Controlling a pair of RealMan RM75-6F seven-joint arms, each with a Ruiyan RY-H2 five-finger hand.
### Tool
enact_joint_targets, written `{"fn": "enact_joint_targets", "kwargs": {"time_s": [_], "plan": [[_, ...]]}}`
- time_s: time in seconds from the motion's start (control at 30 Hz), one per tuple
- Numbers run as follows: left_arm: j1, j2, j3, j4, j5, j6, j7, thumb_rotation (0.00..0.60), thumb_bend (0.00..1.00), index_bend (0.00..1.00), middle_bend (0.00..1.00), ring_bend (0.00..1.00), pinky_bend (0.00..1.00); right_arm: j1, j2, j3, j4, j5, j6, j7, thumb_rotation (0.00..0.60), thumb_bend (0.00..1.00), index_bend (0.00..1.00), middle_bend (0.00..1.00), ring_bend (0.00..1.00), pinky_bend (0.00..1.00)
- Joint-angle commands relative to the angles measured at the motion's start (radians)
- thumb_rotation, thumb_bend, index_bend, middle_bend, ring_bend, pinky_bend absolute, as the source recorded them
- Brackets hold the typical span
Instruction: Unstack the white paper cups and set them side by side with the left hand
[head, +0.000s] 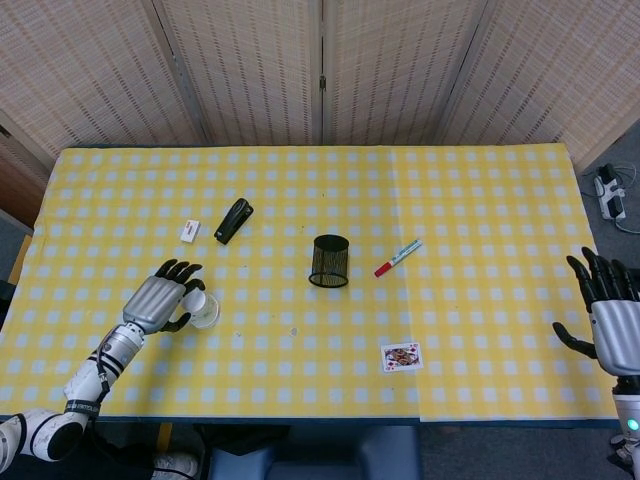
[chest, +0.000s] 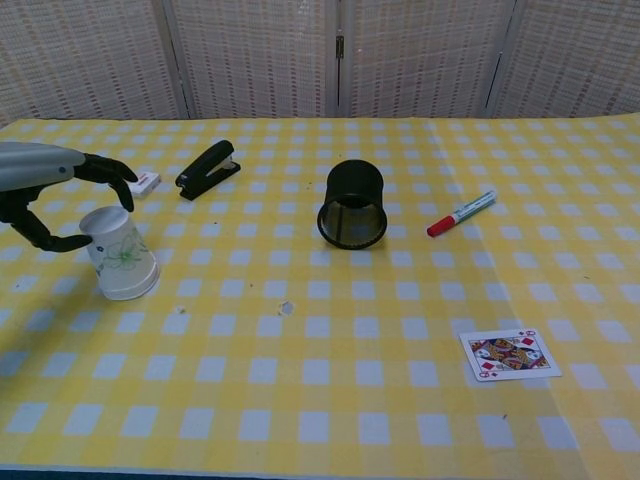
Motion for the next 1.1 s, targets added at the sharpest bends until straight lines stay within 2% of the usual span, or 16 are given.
{"fn": "enact_joint_targets", "kwargs": {"time_s": [0.03,0.3,0.57,0.83,1.1], "plan": [[0.0,-0.002,0.0,0.002,0.002,0.002,-0.001,0.6,0.45,0.35,0.14,0.1,0.08,-0.001,0.0,0.0,0.0,0.0,0.001,0.001,0.6,0.26,0.0,0.0,0.0,0.0],[0.001,0.011,-0.003,-0.016,0.017,0.02,-0.004,0.6,0.45,0.38,0.16,0.12,0.09,-0.001,0.0,0.0,0.002,-0.002,0.003,0.005,0.6,0.26,0.0,0.0,0.0,0.0],[0.004,0.074,-0.014,-0.096,0.022,0.041,-0.001,0.6,0.45,0.39,0.17,0.12,0.09,-0.003,0.001,0.001,0.005,-0.003,0.007,0.011,0.6,0.26,0.0,0.0,0.0,0.0],[0.016,0.137,-0.03,-0.166,0.025,0.056,-0.055,0.6,0.45,0.39,0.17,0.13,0.09,-0.004,-0.003,0.0,0.015,-0.007,0.009,0.023,0.6,0.26,0.0,0.0,0.0,0.0],[0.017,0.126,-0.024,-0.141,0.015,0.037,-0.083,0.6,0.48,0.39,0.21,0.18,0.12,-0.003,-0.006,0.0,0.022,-0.006,0.006,0.029,0.6,0.26,0.0,0.0,0.0,0.0]]}}
